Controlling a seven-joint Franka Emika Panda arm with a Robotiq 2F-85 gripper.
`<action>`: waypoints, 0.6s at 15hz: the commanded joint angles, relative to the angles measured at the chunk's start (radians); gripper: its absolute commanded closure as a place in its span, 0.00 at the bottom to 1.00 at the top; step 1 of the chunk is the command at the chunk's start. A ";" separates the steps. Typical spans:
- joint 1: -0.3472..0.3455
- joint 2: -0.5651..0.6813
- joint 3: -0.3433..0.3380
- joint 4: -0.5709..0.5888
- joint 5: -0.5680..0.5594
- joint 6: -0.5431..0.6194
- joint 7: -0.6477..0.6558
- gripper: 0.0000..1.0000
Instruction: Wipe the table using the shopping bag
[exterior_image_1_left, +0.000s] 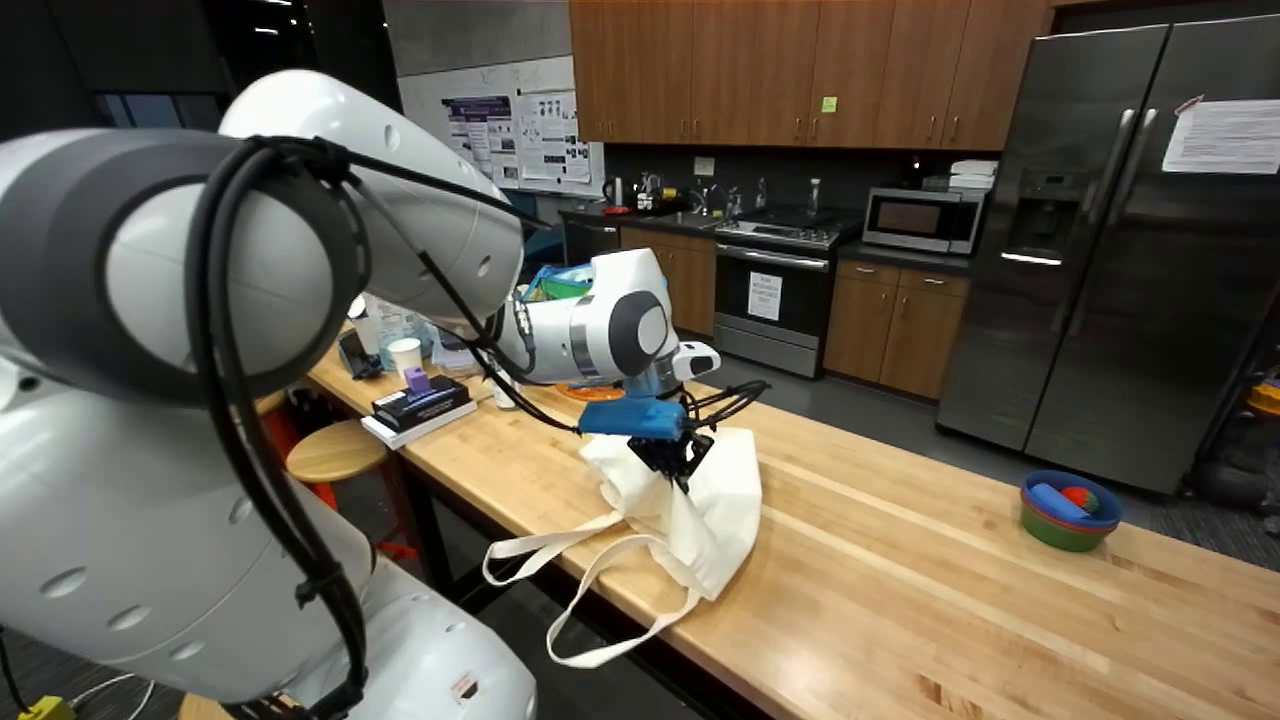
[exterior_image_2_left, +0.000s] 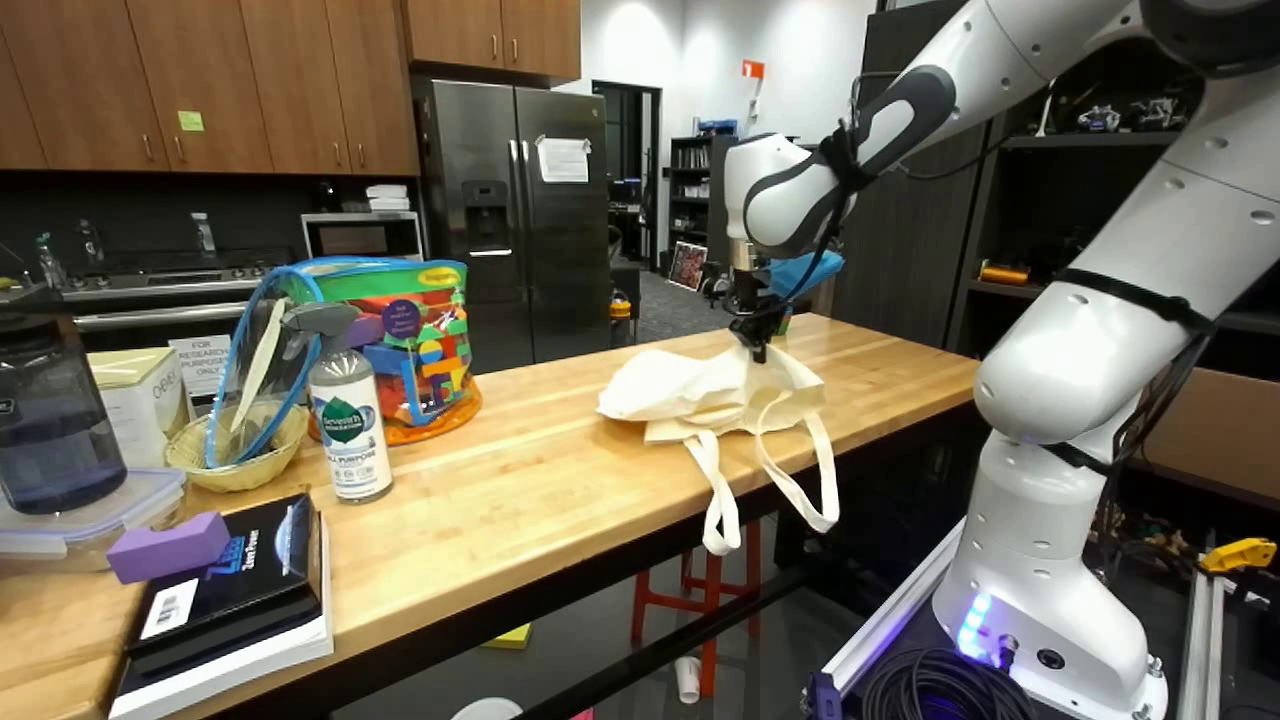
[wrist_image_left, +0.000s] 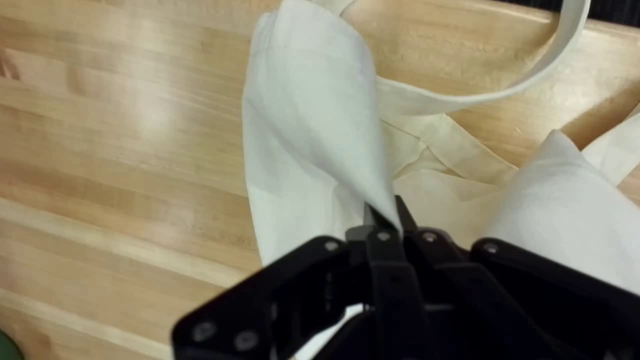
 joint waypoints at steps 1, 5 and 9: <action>-0.055 -0.104 -0.015 -0.084 -0.050 -0.033 0.043 1.00; -0.129 -0.147 -0.034 -0.117 -0.103 -0.057 0.072 1.00; -0.180 -0.140 -0.047 -0.099 -0.144 -0.066 0.078 1.00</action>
